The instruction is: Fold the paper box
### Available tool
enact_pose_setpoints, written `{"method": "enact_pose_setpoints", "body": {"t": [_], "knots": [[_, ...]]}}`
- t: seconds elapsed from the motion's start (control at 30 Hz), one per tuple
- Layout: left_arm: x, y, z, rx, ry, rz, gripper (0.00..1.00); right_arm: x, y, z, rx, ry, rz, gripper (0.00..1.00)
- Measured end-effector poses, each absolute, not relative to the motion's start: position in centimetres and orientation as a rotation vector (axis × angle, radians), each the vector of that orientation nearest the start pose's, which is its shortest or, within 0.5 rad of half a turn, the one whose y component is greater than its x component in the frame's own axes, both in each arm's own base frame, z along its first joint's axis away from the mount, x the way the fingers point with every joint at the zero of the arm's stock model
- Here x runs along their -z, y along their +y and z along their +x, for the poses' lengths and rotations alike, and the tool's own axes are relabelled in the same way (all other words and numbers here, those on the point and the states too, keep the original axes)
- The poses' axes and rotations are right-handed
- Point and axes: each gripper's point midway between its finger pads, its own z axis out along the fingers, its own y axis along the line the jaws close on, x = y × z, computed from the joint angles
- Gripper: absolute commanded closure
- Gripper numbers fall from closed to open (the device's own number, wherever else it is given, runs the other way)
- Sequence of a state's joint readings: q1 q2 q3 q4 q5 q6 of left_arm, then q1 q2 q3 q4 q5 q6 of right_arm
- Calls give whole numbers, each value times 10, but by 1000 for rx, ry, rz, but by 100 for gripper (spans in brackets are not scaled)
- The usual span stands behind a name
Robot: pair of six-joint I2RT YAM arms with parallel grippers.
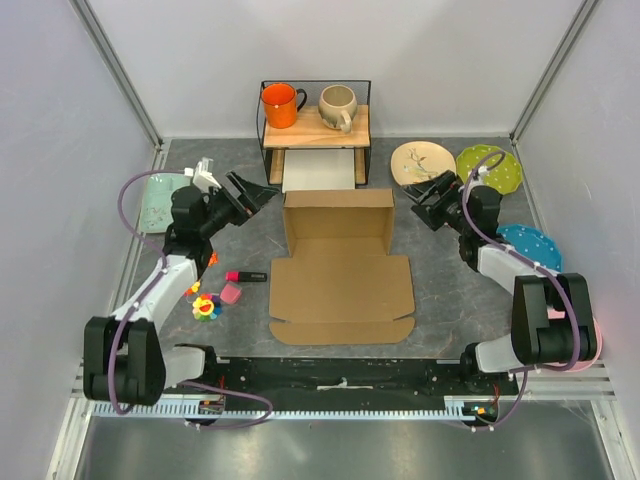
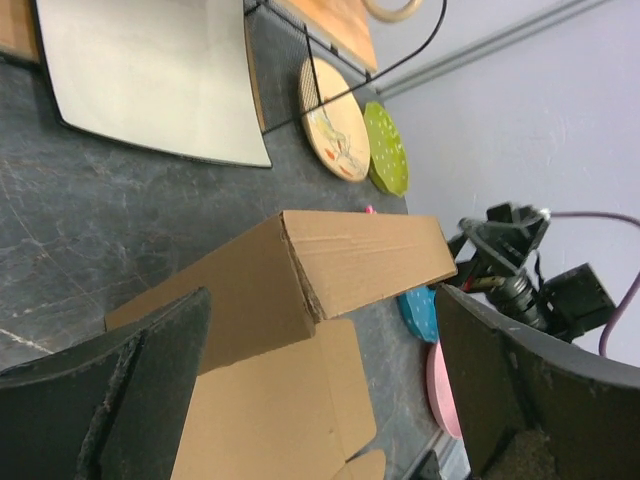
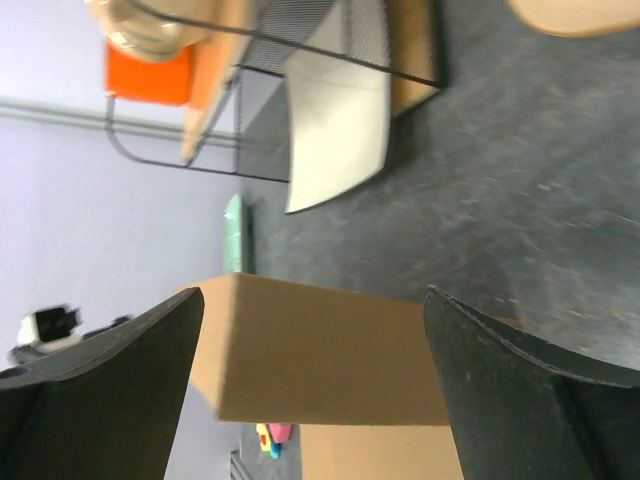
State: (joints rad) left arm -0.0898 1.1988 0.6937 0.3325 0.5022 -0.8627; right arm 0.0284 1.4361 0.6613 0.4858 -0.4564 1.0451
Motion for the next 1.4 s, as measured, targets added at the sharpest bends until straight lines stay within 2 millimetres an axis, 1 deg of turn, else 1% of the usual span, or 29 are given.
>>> {"method": "enact_pose_setpoints", "body": {"t": [0.07, 0.17, 0.23, 0.27, 0.4, 0.53, 0.67, 0.8, 0.93, 1.23, 1.33, 1.4], "knots": [[-223, -150, 365, 1147, 1853, -317, 0, -180, 128, 402, -1182, 1851, 607, 2], [-212, -155, 371, 1185, 1876, -324, 1, -209, 136, 407, -1233, 1772, 515, 2], [-207, -158, 373, 1213, 1884, -327, 1, -218, 140, 409, -1256, 1733, 477, 2], [-206, -159, 374, 1224, 1883, -325, 1, -218, 142, 410, -1264, 1727, 465, 2], [-206, -164, 376, 1256, 1876, -302, 1, -205, 158, 409, -1270, 1775, 428, 4], [-210, -169, 374, 1278, 1862, -262, 1, -191, 174, 402, -1254, 1832, 367, 9], [-212, -173, 372, 1285, 1855, -244, 1, -182, 174, 399, -1218, 1851, 337, 15], [-210, -173, 374, 1285, 1857, -245, 1, -162, 171, 392, -1190, 1895, 349, 19], [-207, -173, 373, 1285, 1864, -250, 1, -164, 170, 391, -1183, 1872, 333, 24], [-195, -174, 375, 1288, 1889, -263, 1, -164, 168, 385, -1180, 1832, 320, 30], [-194, -179, 373, 1291, 1895, -244, 0, -164, 168, 383, -1180, 1820, 315, 31], [-193, -187, 370, 1292, 1902, -207, 1, -163, 167, 382, -1179, 1815, 314, 32]]}}
